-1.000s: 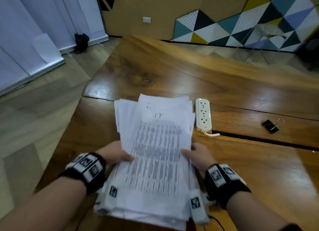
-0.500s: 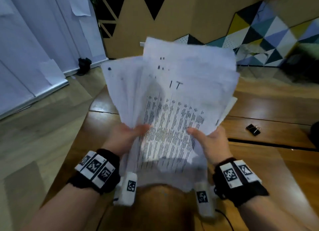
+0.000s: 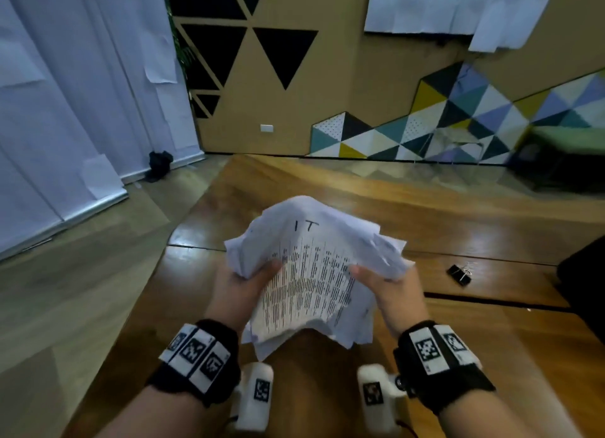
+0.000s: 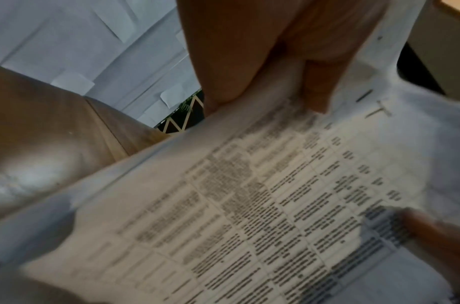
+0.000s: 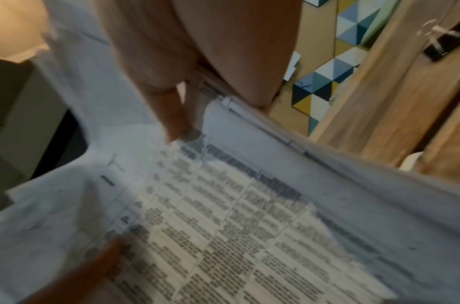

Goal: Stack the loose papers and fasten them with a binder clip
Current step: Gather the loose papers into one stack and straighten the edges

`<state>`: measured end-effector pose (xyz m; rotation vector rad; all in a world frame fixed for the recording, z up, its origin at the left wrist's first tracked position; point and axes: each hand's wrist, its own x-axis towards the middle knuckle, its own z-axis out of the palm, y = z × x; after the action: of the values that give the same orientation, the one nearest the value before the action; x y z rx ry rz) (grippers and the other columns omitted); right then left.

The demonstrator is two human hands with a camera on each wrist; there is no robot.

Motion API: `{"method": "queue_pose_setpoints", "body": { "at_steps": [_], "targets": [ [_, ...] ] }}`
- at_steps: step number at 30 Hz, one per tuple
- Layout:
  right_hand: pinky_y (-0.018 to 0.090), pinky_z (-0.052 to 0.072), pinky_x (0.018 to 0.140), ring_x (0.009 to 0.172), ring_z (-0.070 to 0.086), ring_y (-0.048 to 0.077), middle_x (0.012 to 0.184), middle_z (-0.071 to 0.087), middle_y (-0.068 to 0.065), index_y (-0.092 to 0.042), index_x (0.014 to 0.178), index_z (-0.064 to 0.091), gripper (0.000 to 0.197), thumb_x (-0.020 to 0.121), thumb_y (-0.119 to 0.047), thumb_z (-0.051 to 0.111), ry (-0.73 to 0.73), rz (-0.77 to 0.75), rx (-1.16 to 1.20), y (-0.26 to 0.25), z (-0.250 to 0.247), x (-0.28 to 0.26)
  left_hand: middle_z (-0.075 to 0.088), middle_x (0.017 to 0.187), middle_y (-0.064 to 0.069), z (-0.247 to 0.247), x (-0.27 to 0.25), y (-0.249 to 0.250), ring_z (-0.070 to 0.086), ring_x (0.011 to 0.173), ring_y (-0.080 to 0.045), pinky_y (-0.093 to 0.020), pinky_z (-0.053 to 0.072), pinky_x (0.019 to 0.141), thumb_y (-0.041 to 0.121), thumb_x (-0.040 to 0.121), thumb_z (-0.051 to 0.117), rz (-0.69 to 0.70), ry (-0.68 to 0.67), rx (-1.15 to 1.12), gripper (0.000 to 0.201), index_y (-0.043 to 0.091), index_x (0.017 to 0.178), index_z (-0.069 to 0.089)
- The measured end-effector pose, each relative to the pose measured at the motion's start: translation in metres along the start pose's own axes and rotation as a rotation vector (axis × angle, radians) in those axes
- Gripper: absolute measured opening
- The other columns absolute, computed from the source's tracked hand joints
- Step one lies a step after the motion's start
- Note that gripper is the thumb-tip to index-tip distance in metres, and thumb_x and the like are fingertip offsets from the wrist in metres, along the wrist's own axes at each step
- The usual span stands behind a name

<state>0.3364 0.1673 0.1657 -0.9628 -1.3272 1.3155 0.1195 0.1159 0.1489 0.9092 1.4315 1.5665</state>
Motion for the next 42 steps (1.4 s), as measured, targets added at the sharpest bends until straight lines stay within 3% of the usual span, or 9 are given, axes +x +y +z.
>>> {"method": "queue_pose_setpoints", "body": {
  "at_steps": [3,8,11,15,22,28,35,39,42],
  "targets": [
    [0.041,0.055,0.086,0.097,0.072,0.021,0.103,0.076,0.003,-0.023,0.104,0.069,0.038,0.077,0.003,0.071,-0.022,-0.042,0.028,-0.009,0.001,0.004,0.075,0.096,-0.011,-0.002,0.007,0.004,0.071,0.095,-0.031,-0.047,0.057,0.082,0.026,0.065,0.086,-0.009,0.021,-0.008,0.042,0.011,0.1,0.069],
    [0.029,0.057,0.072,0.09,0.073,0.019,0.091,0.078,0.001,0.0,0.113,0.06,0.047,0.069,0.018,0.067,-0.083,0.099,0.026,0.005,-0.022,0.001,0.074,0.103,-0.015,-0.021,0.011,0.006,0.07,0.099,-0.032,-0.05,0.056,0.085,0.034,0.044,0.094,0.011,-0.188,-0.088,0.076,0.007,0.109,0.065],
    [0.021,0.056,0.062,0.065,0.071,0.003,0.068,0.075,-0.012,-0.008,0.093,0.064,0.035,0.071,0.02,0.064,-0.021,0.152,-0.044,0.014,-0.017,0.003,0.075,0.099,-0.013,-0.014,0.018,0.001,0.07,0.096,-0.034,-0.059,0.052,0.089,0.036,0.044,0.094,-0.024,-0.178,-0.087,0.062,0.014,0.098,0.073],
    [0.04,0.056,0.084,0.088,0.072,0.021,0.087,0.077,-0.001,-0.02,0.093,0.069,0.04,0.077,0.017,0.061,0.035,0.049,0.04,0.002,-0.004,0.016,0.076,0.092,-0.009,0.001,0.026,0.011,0.072,0.091,-0.03,-0.059,0.052,0.089,0.032,0.055,0.084,0.035,-0.117,-0.038,0.03,0.024,0.083,0.077],
    [0.023,0.051,0.056,0.065,0.063,0.008,0.072,0.064,-0.009,-0.024,0.079,0.056,0.042,0.051,-0.017,0.087,0.154,-0.14,0.101,-0.024,0.0,0.021,0.066,0.08,0.002,0.016,0.018,0.034,0.065,0.071,-0.011,-0.024,0.052,0.06,0.047,0.06,0.075,0.231,0.031,-0.121,0.043,0.017,0.088,0.061],
    [0.035,0.048,0.064,0.071,0.057,0.024,0.079,0.058,0.005,-0.03,0.065,0.054,0.032,0.06,-0.052,0.076,0.402,-0.162,0.05,-0.031,0.024,0.025,0.056,0.07,-0.001,0.041,0.02,0.049,0.051,0.066,-0.022,-0.036,0.048,0.061,0.059,0.062,0.073,0.249,0.258,-0.132,0.05,0.015,0.081,0.059],
    [0.021,0.043,0.066,0.058,0.042,0.007,0.06,0.047,-0.008,-0.024,0.057,0.046,0.034,0.074,-0.03,0.074,0.537,-0.185,0.06,-0.033,0.027,0.042,0.057,0.066,0.006,0.048,0.035,0.048,0.053,0.051,0.003,-0.013,0.046,0.05,0.026,0.08,0.073,0.213,0.374,-0.117,0.019,0.013,0.077,0.059],
    [0.014,0.044,0.064,0.059,0.04,0.008,0.062,0.046,-0.008,-0.024,0.06,0.048,0.028,0.076,-0.018,0.07,0.578,-0.217,0.022,-0.031,0.022,0.049,0.054,0.067,0.005,0.042,0.039,0.046,0.052,0.061,-0.008,-0.021,0.046,0.056,0.024,0.083,0.067,0.202,0.37,-0.158,0.016,0.018,0.072,0.057],
    [0.009,0.043,0.061,0.058,0.04,0.003,0.066,0.046,-0.007,-0.024,0.067,0.05,0.022,0.084,-0.021,0.064,0.551,-0.258,0.059,-0.031,0.017,0.046,0.057,0.08,0.005,0.032,0.034,0.039,0.057,0.069,-0.009,-0.025,0.047,0.061,0.04,0.079,0.063,0.257,0.181,-0.166,0.02,0.023,0.087,0.059]
  ]
}}
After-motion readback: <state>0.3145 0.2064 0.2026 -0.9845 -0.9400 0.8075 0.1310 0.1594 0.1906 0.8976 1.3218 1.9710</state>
